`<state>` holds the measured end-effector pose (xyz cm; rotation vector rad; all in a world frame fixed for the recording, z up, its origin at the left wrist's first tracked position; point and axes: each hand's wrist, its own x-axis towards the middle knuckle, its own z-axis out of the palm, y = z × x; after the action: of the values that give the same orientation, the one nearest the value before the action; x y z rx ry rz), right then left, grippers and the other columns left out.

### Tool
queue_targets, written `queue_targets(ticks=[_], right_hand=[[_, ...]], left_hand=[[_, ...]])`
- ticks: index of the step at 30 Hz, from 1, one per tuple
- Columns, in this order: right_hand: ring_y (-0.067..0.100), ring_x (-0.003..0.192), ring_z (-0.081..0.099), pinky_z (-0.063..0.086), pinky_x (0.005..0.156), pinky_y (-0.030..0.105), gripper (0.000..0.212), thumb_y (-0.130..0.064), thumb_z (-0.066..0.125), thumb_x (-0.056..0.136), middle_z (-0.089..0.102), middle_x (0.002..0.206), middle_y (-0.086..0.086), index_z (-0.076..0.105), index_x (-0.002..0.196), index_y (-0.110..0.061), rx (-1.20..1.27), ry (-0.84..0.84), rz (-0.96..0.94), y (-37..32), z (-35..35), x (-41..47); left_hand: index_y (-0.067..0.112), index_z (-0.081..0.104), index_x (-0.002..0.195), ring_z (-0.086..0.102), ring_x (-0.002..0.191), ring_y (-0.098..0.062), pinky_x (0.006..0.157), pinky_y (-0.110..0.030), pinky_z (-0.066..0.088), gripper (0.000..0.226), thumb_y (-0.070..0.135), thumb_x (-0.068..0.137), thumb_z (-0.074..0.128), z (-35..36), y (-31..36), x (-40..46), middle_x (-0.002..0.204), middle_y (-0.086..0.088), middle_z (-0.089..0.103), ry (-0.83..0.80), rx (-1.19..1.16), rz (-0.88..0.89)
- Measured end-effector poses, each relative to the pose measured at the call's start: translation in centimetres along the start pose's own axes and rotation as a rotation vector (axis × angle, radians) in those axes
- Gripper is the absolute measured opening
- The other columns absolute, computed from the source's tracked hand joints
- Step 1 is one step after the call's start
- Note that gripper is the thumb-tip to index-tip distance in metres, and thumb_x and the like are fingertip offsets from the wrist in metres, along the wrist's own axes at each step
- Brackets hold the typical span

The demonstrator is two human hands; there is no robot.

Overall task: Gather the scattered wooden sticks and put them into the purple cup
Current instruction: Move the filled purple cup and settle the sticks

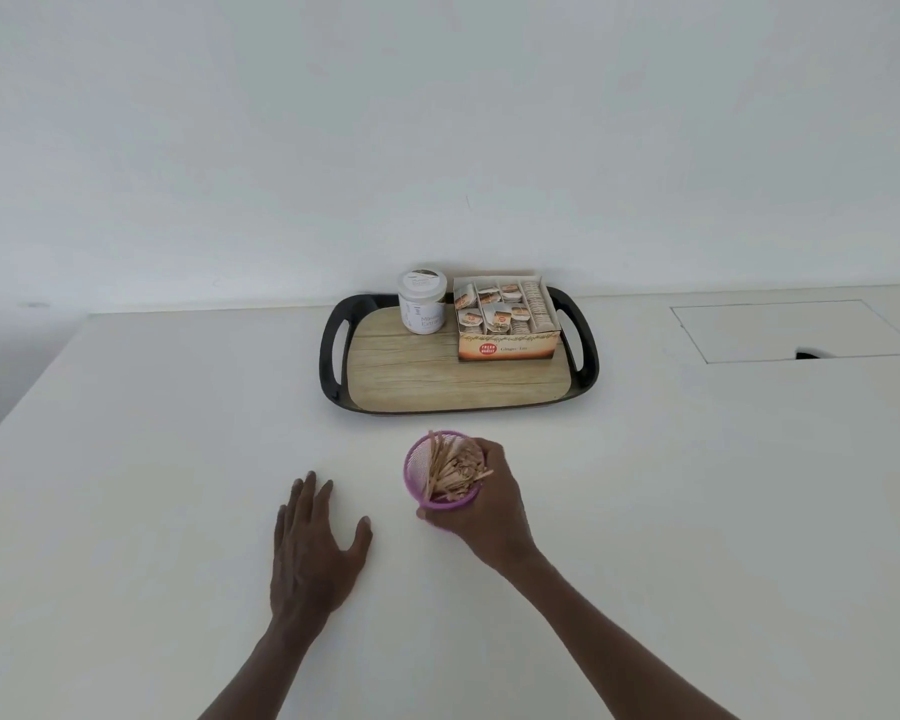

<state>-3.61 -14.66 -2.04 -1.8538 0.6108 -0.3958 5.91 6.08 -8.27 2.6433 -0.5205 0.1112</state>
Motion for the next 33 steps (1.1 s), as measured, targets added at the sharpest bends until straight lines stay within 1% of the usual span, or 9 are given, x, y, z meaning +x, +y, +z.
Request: queue_targets(ticks=[5, 10, 14, 17, 20, 24, 27, 29, 33], right_hand=[[0.011, 0.111, 0.058, 0.058, 0.087, 0.033, 0.096, -0.037, 0.097, 0.043, 0.059, 0.118, -0.009, 0.047, 0.124, -0.025, 0.014, 0.064, -0.004, -0.4, 0.0, 0.2], [0.009, 0.11, 0.059, 0.058, 0.084, 0.023, 0.095, -0.038, 0.097, 0.044, 0.06, 0.118, -0.013, 0.048, 0.125, -0.027, -0.01, 0.028, -0.017, -0.4, 0.1, 0.0], [0.009, 0.111, 0.059, 0.059, 0.083, 0.023, 0.095, -0.039, 0.097, 0.046, 0.06, 0.12, -0.012, 0.047, 0.126, -0.029, -0.024, -0.019, -0.052, -0.7, 0.0, -0.1], [0.007, 0.109, 0.06, 0.058, 0.079, 0.02, 0.092, -0.038, 0.096, 0.046, 0.061, 0.117, -0.014, 0.048, 0.124, -0.031, 0.013, 0.048, -0.035, -0.9, -0.2, -0.1], [0.007, 0.11, 0.059, 0.059, 0.082, 0.022, 0.094, -0.038, 0.097, 0.046, 0.061, 0.119, -0.013, 0.048, 0.126, -0.028, 0.001, -0.015, -0.059, -1.1, -0.2, 0.0], [0.003, 0.108, 0.06, 0.055, 0.077, 0.012, 0.093, -0.038, 0.097, 0.045, 0.061, 0.117, -0.014, 0.048, 0.123, -0.03, 0.062, 0.063, -0.018, -1.1, -0.4, 0.1], [0.004, 0.108, 0.061, 0.055, 0.079, 0.013, 0.094, -0.039, 0.097, 0.045, 0.062, 0.117, -0.015, 0.047, 0.124, -0.03, 0.024, -0.011, -0.05, -1.1, -0.2, 0.0], [0.004, 0.109, 0.061, 0.055, 0.079, 0.014, 0.093, -0.037, 0.097, 0.046, 0.062, 0.118, -0.015, 0.048, 0.124, -0.029, 0.066, 0.037, -0.028, -0.9, -0.2, 0.0], [0.003, 0.107, 0.062, 0.056, 0.08, 0.015, 0.093, -0.038, 0.097, 0.046, 0.063, 0.116, -0.015, 0.047, 0.123, -0.031, 0.053, -0.002, -0.04, -1.2, 0.0, 0.0]], left_hand=[[0.014, 0.031, 0.153, -0.002, 0.154, -0.019, 0.124, -0.042, 0.007, 0.078, 0.056, 0.088, 0.037, 0.0, 0.0, 0.1, 0.166, -0.007, 0.009, -0.028, 0.042, 0.036], [0.011, 0.033, 0.153, 0.01, 0.153, -0.019, 0.124, -0.043, 0.015, 0.076, 0.052, 0.09, 0.044, 0.2, 0.1, 0.1, 0.163, -0.007, 0.019, -0.07, 0.01, 0.004], [0.011, 0.035, 0.152, 0.015, 0.152, -0.02, 0.124, -0.042, 0.017, 0.072, 0.044, 0.092, 0.059, 0.4, -0.1, 0.1, 0.162, -0.008, 0.024, -0.071, -0.005, -0.005], [0.011, 0.036, 0.151, 0.015, 0.152, -0.02, 0.124, -0.041, 0.017, 0.072, 0.044, 0.092, 0.06, 0.4, -0.1, 0.2, 0.162, -0.008, 0.025, -0.066, 0.003, -0.01], [0.011, 0.036, 0.151, 0.016, 0.152, -0.02, 0.123, -0.043, 0.018, 0.072, 0.046, 0.091, 0.058, 0.5, -0.3, 0.1, 0.162, -0.009, 0.025, -0.066, -0.004, -0.009], [0.013, 0.036, 0.15, 0.01, 0.153, -0.022, 0.123, -0.041, 0.015, 0.075, 0.051, 0.087, 0.049, 0.4, -0.1, 0.0, 0.164, -0.01, 0.02, -0.019, 0.012, 0.019], [0.014, 0.033, 0.152, 0.008, 0.153, -0.021, 0.123, -0.041, 0.014, 0.074, 0.051, 0.089, 0.045, 0.4, -0.2, 0.0, 0.165, -0.007, 0.016, -0.037, 0.024, 0.038], [0.014, 0.034, 0.153, 0.011, 0.153, -0.019, 0.124, -0.042, 0.016, 0.073, 0.051, 0.09, 0.043, 0.4, -0.3, 0.1, 0.164, -0.006, 0.018, -0.068, 0.022, 0.028], [0.013, 0.037, 0.152, 0.015, 0.152, -0.018, 0.124, -0.041, 0.017, 0.068, 0.044, 0.094, 0.055, 0.4, -0.2, 0.0, 0.163, -0.005, 0.021, -0.087, 0.011, 0.009]])
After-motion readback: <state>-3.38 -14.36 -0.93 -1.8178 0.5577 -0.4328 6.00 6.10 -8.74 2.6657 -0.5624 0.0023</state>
